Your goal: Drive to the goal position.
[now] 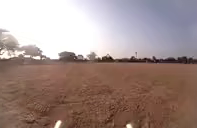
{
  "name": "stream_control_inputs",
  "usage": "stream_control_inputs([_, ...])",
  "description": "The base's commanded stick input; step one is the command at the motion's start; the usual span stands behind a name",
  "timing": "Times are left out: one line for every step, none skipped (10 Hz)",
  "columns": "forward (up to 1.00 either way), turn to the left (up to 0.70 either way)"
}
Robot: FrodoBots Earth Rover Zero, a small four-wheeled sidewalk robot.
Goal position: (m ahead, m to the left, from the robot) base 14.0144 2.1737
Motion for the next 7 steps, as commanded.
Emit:
stream_control_inputs([0.7, 0.0])
stream_control_inputs([0.7, 0.0])
stream_control_inputs([0.7, 0.0])
stream_control_inputs([0.7, 0.0])
stream_control_inputs([0.7, -0.19])
stream_control_inputs([0.7, -0.35])
stream_control_inputs([0.7, -0.25])
